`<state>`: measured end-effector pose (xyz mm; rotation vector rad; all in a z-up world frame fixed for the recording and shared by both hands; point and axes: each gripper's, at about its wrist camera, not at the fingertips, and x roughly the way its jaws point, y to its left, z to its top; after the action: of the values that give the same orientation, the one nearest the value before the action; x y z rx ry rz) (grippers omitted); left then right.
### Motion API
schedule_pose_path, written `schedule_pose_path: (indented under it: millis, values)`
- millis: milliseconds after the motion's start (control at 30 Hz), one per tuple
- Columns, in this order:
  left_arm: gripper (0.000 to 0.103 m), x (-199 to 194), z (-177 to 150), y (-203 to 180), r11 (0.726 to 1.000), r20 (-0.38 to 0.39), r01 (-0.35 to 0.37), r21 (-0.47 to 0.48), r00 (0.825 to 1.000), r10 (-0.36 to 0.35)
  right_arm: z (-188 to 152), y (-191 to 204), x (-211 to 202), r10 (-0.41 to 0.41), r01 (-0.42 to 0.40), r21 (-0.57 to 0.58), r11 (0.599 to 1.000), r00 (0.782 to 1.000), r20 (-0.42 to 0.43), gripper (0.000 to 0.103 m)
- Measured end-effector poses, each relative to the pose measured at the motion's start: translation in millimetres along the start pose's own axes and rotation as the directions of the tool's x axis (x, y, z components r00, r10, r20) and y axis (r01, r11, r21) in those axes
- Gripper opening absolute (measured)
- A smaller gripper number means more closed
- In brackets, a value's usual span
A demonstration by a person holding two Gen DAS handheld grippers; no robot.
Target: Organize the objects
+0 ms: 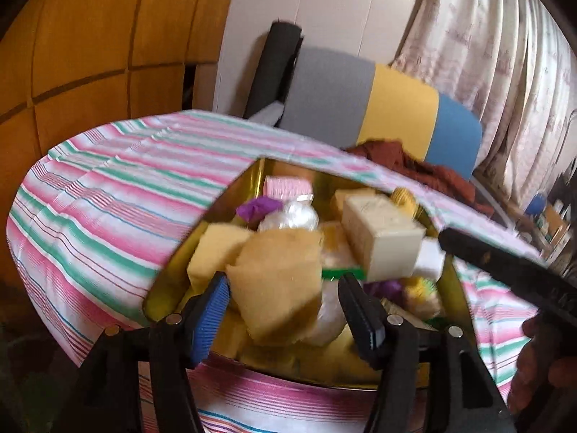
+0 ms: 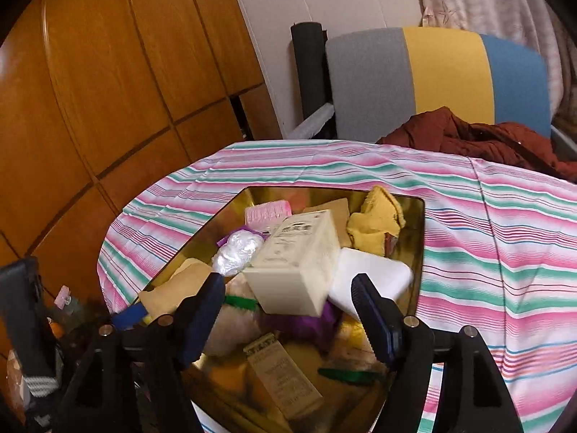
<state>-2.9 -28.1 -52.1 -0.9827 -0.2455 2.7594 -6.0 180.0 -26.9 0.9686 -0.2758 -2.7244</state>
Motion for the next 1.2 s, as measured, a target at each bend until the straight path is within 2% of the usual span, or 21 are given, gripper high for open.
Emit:
schedule_pose_path:
  millis: [100, 200, 300, 467, 567, 633, 700, 733, 767, 833, 900, 967, 1033, 1200]
  values:
    - [0.063, -14.2, 4.8, 6.2, 0.999, 0.087, -0.028, -0.023, 0.996, 0.030, -1.3, -1.1, -3.0, -0.002, 0.002, -0.010, 1.000, 1.000, 0.000, 0.061]
    - [0.063, -18.5, 10.3, 10.7, 0.998, 0.121, -0.057, -0.032, 0.991, 0.060, -1.3, 1.0, 2.2, 0.001, -0.001, -0.029, 1.000, 1.000, -0.010, 0.052]
    - [0.062, -14.3, 11.8, 13.1, 0.996, 0.107, -0.078, -0.031, 0.991, 0.081, 0.4, 4.7, 10.4, 0.026, -0.027, -0.042, 0.999, 0.999, -0.020, 0.050]
    - [0.062, 10.9, 4.8, 5.7, 1.000, -0.015, -0.006, -0.025, 1.000, 0.005, 2.6, 3.4, 42.4, 0.050, -0.052, -0.019, 0.998, 0.994, -0.093, 0.046]
    - [0.062, 7.6, 1.1, -3.4, 0.998, -0.014, 0.054, -0.023, 0.998, -0.055, 1.4, 0.8, 56.1, 0.087, -0.086, 0.013, 0.996, 0.986, -0.140, 0.046]
    - [0.062, 1.2, 2.8, -10.2, 0.998, 0.006, 0.058, 0.004, 0.998, -0.058, 1.1, -2.4, 46.6, 0.113, -0.109, 0.038, 0.993, 0.987, -0.118, 0.046]
    - [0.063, -7.2, 5.3, -14.2, 0.999, 0.033, 0.050, 0.019, 0.998, -0.051, 1.2, -5.4, 32.6, 0.103, -0.100, 0.041, 0.994, 0.990, -0.091, 0.050]
    - [0.063, -10.9, 6.1, -15.6, 0.999, 0.042, 0.051, 0.020, 0.998, -0.052, 1.3, -5.3, 27.0, 0.089, -0.086, 0.040, 0.995, 0.993, -0.082, 0.057]
    - [0.063, -14.4, 6.3, -16.9, 0.999, 0.046, 0.050, 0.019, 0.998, -0.051, 1.5, -5.4, 21.6, 0.069, -0.066, 0.041, 0.997, 0.995, -0.075, 0.068]
    - [0.063, -18.5, 6.5, -18.2, 0.999, 0.043, 0.033, 0.019, 0.998, -0.034, 0.2, -7.8, 10.0, 0.013, -0.009, 0.051, 0.999, 0.997, -0.076, 0.078]
    - [0.063, -23.0, 6.6, -19.4, 1.000, 0.034, 0.001, 0.025, 0.999, -0.002, 0.3, -8.6, 4.8, -0.016, 0.020, 0.052, 0.998, 0.996, -0.085, 0.080]
    - [0.063, -28.4, 7.2, -22.3, 0.998, 0.032, -0.047, 0.045, 0.998, 0.046, -0.2, -6.5, 1.1, -0.066, 0.070, 0.030, 0.997, 0.992, -0.108, 0.089]
    - [0.063, -35.3, 7.9, -26.0, 0.994, 0.034, -0.088, 0.065, 0.996, 0.086, -0.7, -3.9, -2.5, -0.113, 0.115, 0.007, 0.993, 0.986, -0.123, 0.093]
    - [0.063, -46.7, 10.2, -27.8, 0.989, 0.014, -0.133, 0.071, 0.991, 0.133, -3.8, 2.1, -12.4, -0.141, 0.140, -0.015, 0.990, 0.979, -0.145, 0.101]
